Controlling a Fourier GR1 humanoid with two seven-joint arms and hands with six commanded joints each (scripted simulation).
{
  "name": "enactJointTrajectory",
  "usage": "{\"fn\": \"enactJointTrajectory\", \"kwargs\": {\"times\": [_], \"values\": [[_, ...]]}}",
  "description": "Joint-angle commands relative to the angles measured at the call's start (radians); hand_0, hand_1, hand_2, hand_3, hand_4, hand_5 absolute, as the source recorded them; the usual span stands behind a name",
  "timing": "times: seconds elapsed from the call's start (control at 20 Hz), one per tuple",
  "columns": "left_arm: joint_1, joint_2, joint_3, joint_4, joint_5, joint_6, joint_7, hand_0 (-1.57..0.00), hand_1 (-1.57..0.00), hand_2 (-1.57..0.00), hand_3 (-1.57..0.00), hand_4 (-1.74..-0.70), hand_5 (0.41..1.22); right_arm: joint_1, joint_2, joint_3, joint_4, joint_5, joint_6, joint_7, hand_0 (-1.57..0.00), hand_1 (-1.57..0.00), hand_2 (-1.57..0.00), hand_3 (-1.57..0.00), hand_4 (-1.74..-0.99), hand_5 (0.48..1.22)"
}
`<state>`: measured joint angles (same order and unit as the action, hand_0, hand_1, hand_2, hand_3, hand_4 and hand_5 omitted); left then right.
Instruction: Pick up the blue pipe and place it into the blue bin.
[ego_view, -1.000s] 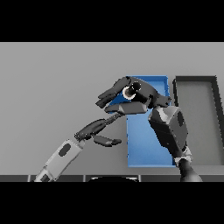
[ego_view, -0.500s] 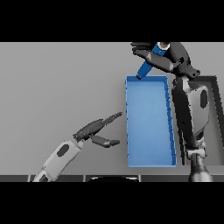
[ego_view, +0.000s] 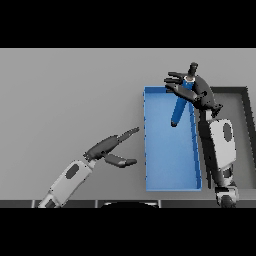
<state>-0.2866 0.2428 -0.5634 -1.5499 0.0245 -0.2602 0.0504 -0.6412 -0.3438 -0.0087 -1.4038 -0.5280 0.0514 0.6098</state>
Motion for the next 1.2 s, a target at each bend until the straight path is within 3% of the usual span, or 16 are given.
{"fn": "enactJointTrajectory", "kwargs": {"times": [0.0,0.05,0.25,0.3,0.35,0.45,0.55,0.6,0.75,0.9,1.0,1.15], "values": [[-0.001,0.008,0.005,0.01,-0.003,-0.002,-0.007,0.0,0.0,0.0,0.0,-0.88,0.464,0.027,-0.025,0.024,0.013,-0.009,-0.013,0.0,-1.57,-1.57,-1.57,-1.57,-1.741,1.12],[-0.001,-0.001,-0.002,0.009,-0.005,0.0,-0.005,0.0,0.0,0.0,0.0,-0.88,0.463,0.054,-0.042,0.062,0.023,-0.028,-0.029,0.0,-1.57,-1.57,-1.57,-1.57,-1.741,1.122],[0.003,0.002,-0.003,-0.014,0.003,-0.001,0.005,0.0,0.0,0.0,0.0,-0.88,0.46,0.125,-0.152,0.238,0.048,-0.132,-0.085,0.0,-1.57,-1.57,-1.57,-1.57,-1.591,1.114],[-0.002,0.006,0.002,-0.01,0.006,-0.002,0.013,0.0,0.0,0.0,0.0,-0.89,0.457,0.129,-0.185,0.298,0.065,-0.167,-0.11,0.0,-1.57,-1.57,-1.57,-1.33,-1.599,1.11],[-0.01,0.004,0.005,-0.007,0.007,-0.002,0.021,0.0,0.0,0.0,0.0,-0.89,0.455,0.114,-0.227,0.366,0.095,-0.228,-0.152,0.0,-1.56,-1.46,-1.39,-1.12,-1.547,1.133],[-0.005,-0.001,-0.003,-0.011,0.008,-0.004,0.024,0.0,0.0,0.0,0.0,-0.89,0.454,0.086,-0.292,0.517,0.12,-0.375,-0.232,0.0,-1.04,-0.93,-0.89,-0.72,-1.455,1.164],[0.0,0.0,-0.006,-0.021,0.009,-0.004,0.038,0.0,0.0,0.0,0.0,-0.89,0.454,0.038,-0.344,0.629,0.151,-0.489,-0.27,0.0,-0.67,-0.6,-0.57,-0.46,-1.338,1.157],[0.007,-0.004,-0.01,-0.016,0.002,0.001,0.031,0.0,0.0,0.0,0.0,-0.89,0.453,0.004,-0.375,0.689,0.152,-0.517,-0.25,0.0,-0.53,-0.48,-0.46,-0.37,-1.285,1.141],[-0.001,0.001,0.003,-0.003,0.01,-0.003,0.029,0.0,0.0,0.0,0.0,-0.89,0.454,-0.028,-0.402,0.772,0.153,-0.472,-0.22,0.0,-0.27,-0.24,-0.23,-0.19,-1.179,0.975],[-0.002,-0.004,-0.002,-0.006,0.002,0.002,0.017,0.0,0.0,0.0,0.0,-0.9,0.45,-0.05,-0.407,0.833,0.165,-0.376,-0.197,-0.017,-0.14,-0.12,-0.12,-0.1,-1.131,0.857],[0.003,-0.003,-0.005,-0.002,-0.001,0.0,0.019,0.0,0.0,0.0,0.0,-0.9,0.453,-0.046,-0.395,0.851,0.189,-0.341,-0.196,-0.054,-0.09,-0.08,-0.08,-0.06,-1.126,0.794],[0.002,-0.011,-0.006,-0.001,0.005,-0.001,0.02,0.0,0.0,0.0,0.0,-0.91,0.458,-0.057,-0.397,0.851,0.207,-0.325,-0.215,-0.049,-0.04,-0.04,-0.04,-0.03,-1.124,0.717]]}}
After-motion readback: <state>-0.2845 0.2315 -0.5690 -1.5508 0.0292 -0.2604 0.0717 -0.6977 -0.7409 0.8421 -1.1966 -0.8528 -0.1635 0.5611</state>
